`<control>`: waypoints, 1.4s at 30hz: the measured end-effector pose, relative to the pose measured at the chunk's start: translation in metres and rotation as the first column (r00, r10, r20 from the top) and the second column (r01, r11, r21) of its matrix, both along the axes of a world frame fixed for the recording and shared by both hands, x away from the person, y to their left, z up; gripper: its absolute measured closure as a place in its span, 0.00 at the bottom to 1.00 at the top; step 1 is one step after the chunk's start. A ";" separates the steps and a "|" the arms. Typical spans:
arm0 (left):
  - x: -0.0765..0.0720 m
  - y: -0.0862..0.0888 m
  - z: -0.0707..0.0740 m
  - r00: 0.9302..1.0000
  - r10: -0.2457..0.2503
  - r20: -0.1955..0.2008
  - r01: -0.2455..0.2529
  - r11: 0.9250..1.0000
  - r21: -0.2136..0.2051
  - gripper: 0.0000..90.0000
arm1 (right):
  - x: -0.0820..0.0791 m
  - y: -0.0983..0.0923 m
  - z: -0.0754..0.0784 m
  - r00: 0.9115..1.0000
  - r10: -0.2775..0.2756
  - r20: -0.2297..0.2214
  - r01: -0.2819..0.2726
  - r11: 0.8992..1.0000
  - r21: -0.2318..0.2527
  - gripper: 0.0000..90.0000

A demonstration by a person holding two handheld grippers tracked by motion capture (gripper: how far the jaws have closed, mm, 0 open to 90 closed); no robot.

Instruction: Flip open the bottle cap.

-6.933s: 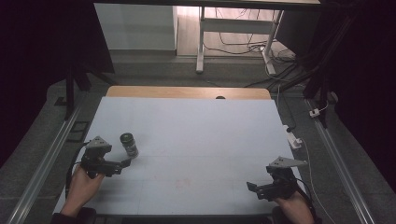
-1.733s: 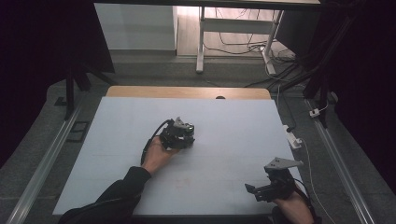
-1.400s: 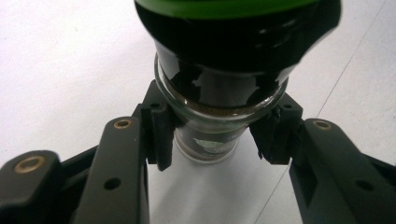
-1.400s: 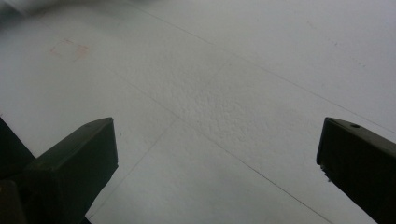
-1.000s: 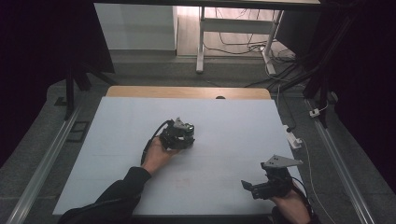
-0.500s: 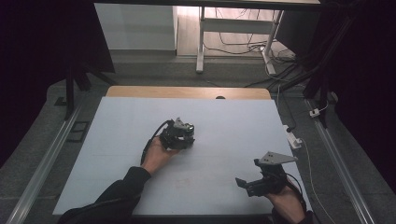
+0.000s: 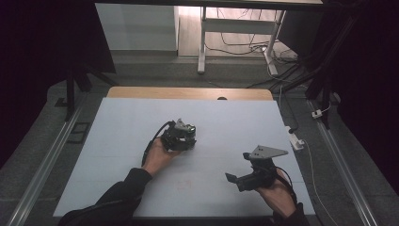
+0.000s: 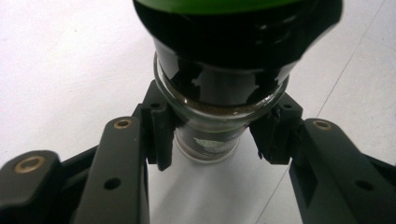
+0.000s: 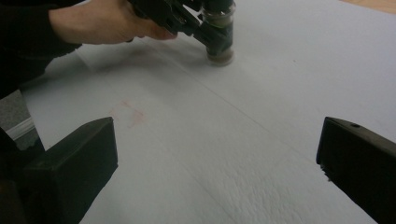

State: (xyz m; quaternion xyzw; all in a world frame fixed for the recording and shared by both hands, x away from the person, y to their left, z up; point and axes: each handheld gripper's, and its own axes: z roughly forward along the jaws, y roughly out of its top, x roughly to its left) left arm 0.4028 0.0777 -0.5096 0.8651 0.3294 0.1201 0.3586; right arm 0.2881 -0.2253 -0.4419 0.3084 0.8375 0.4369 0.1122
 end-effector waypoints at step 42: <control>0.000 0.000 0.000 1.000 -0.001 0.004 0.001 1.000 0.001 0.60 | 0.075 0.080 -0.004 1.000 0.009 -0.017 -0.009 0.999 -0.032 0.00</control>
